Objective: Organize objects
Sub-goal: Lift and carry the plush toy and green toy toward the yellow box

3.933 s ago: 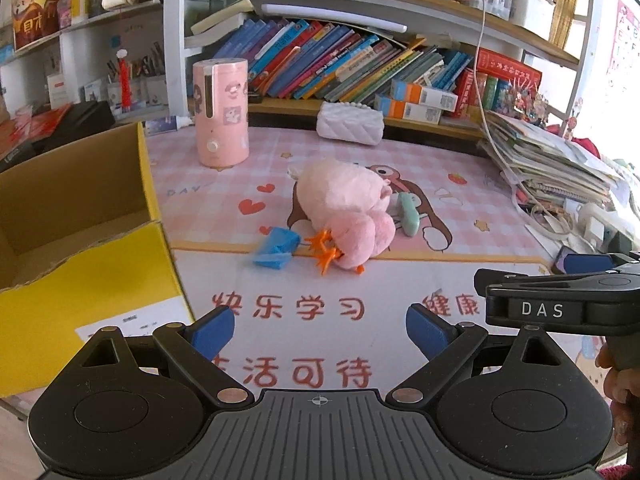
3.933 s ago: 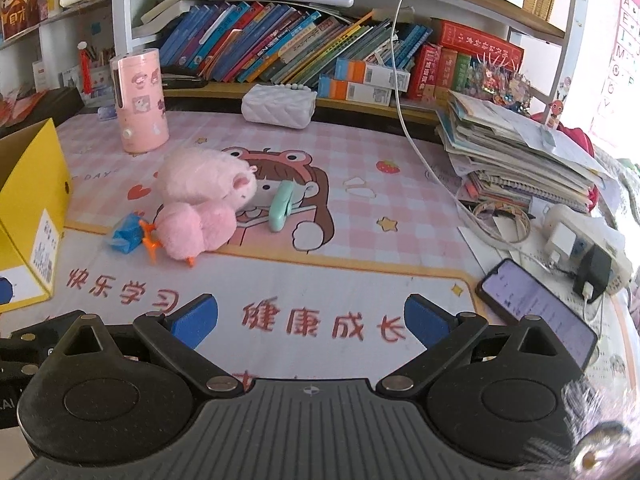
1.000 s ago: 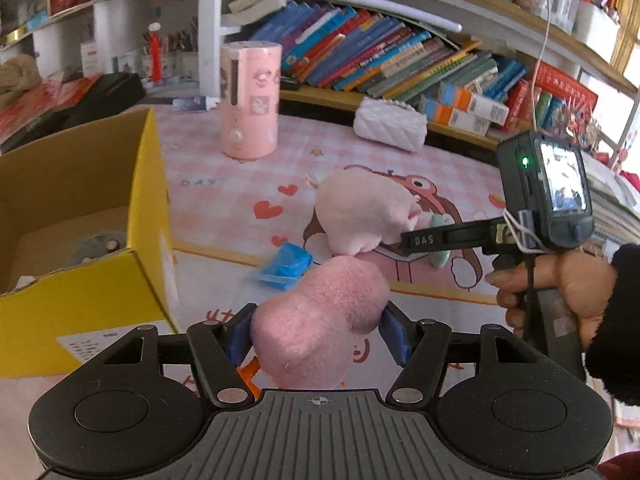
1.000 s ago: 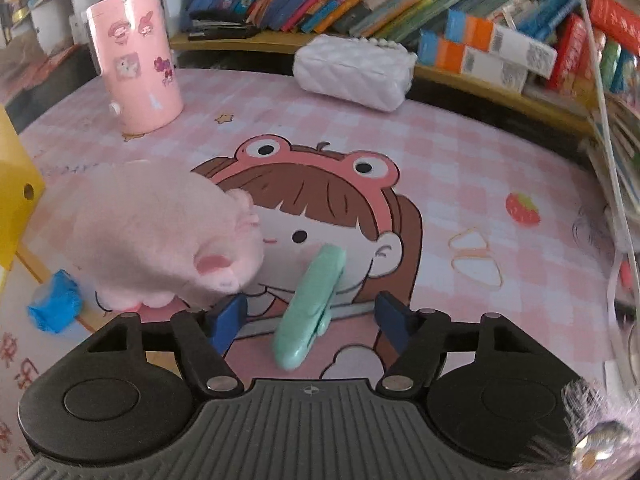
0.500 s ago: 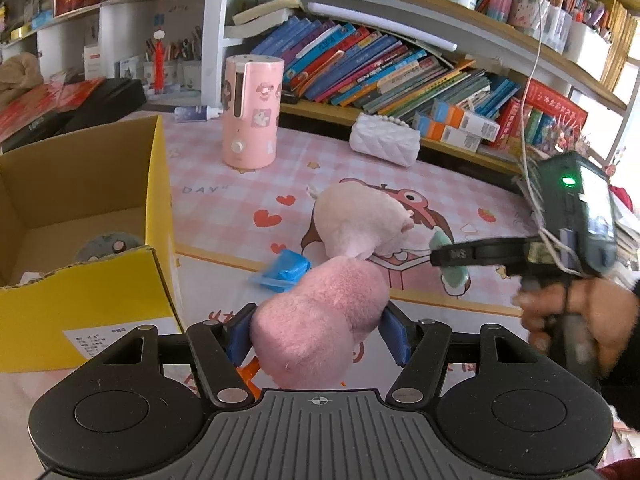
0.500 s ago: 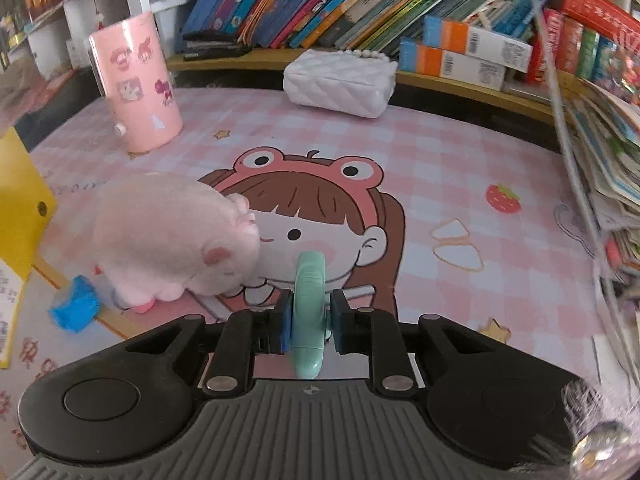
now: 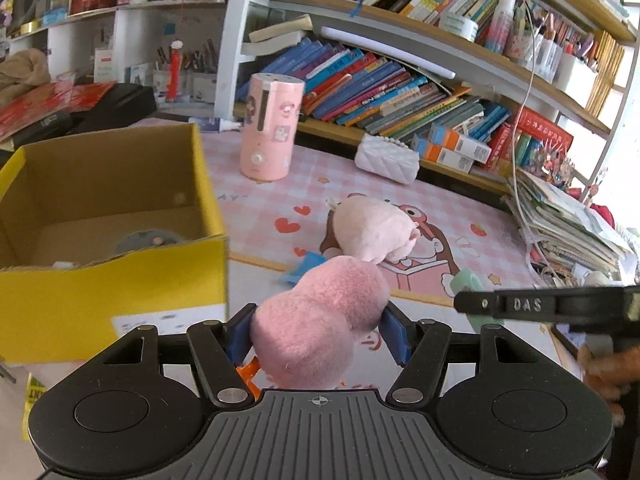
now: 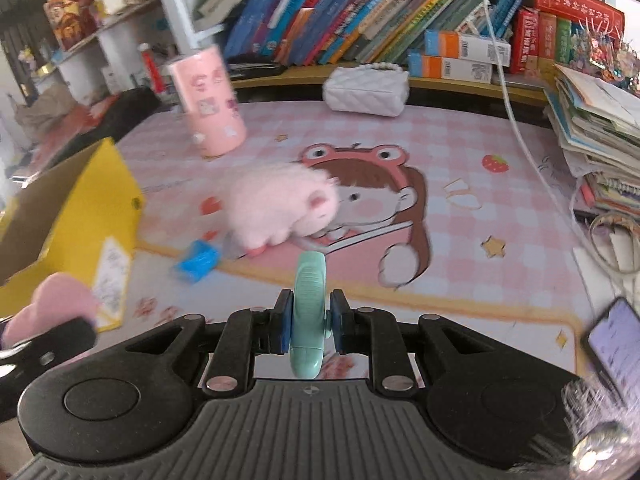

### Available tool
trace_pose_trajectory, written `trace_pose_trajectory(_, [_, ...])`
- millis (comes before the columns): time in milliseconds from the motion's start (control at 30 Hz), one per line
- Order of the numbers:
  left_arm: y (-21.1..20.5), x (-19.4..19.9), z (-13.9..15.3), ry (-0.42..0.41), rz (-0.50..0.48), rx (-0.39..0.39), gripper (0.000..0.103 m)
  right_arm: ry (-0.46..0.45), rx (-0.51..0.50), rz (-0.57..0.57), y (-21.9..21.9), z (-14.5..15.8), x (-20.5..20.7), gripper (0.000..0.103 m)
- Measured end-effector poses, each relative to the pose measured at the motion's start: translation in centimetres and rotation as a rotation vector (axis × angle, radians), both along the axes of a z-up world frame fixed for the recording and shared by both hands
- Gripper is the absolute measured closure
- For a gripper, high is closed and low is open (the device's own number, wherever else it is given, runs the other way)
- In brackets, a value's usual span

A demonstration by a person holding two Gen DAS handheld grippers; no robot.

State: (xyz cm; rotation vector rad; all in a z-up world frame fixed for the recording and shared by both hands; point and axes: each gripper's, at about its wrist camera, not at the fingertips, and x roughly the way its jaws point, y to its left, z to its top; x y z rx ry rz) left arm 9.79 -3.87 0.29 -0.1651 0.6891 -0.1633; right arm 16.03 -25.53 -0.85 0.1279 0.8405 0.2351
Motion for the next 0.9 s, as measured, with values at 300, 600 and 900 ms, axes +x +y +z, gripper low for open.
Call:
trace_pose_trajectory(300, [3.9,-3.5,0.1,0.006,0.02,-0.021,0.039,0.001,-0.009,0.085,5.8,0.1,-5.1,0.085])
trace_pose_trajectory(600, [7.7,-7.0,0.1,0.011,0.033,-0.031,0.039,0.006,-0.016,0.141,10.3,0.1,-9.0,0.085])
trace_pose_trajectory(900, [10.6,-9.7,0.4,-0.001,0.054,-0.02,0.039,0.003,0.004,0.168,13.4,0.1,-11.6,0.085])
